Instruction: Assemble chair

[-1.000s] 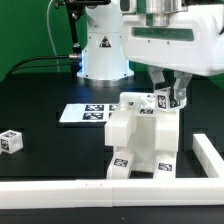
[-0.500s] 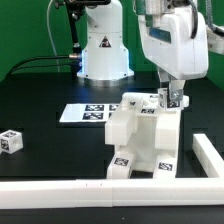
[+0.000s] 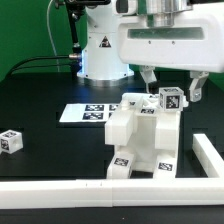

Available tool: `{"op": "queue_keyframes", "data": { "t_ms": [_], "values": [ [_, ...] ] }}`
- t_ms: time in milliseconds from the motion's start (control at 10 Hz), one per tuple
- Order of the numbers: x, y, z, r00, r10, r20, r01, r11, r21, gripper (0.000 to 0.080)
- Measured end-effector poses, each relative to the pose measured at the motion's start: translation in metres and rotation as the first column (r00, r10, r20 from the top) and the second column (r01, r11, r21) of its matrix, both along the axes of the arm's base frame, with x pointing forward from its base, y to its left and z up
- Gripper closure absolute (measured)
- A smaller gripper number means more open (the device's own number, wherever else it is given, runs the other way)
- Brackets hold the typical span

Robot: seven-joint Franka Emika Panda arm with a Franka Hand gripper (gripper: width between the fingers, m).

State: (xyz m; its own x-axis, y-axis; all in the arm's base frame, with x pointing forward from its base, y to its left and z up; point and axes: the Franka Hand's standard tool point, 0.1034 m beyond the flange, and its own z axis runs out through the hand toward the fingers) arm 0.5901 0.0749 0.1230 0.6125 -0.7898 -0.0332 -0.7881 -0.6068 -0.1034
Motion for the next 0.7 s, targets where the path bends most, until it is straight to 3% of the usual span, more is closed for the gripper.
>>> {"op": "queue_keyframes", "data": {
  "t_ms": [300, 400, 500, 600, 700],
  "values": [
    [0.0001, -0.0015, -0.0001, 0.973, 0.23, 0.015, -0.23, 0.973, -0.023, 0.015],
    [0.0019, 0.0003, -0.0012, 0.851, 0.525, 0.009, -0.523, 0.85, -0.064, 0.015],
    [0.0014, 0.0024, -0.0033, 0.815, 0.579, 0.005, -0.578, 0.814, -0.06, 0.015],
    [0.0017, 0.0013, -0.0031, 0.834, 0.552, 0.005, -0.551, 0.833, -0.06, 0.015],
    [0.0016, 0.0011, -0.0034, 0.846, 0.534, 0.003, -0.533, 0.844, -0.059, 0.0266]
  ]
}}
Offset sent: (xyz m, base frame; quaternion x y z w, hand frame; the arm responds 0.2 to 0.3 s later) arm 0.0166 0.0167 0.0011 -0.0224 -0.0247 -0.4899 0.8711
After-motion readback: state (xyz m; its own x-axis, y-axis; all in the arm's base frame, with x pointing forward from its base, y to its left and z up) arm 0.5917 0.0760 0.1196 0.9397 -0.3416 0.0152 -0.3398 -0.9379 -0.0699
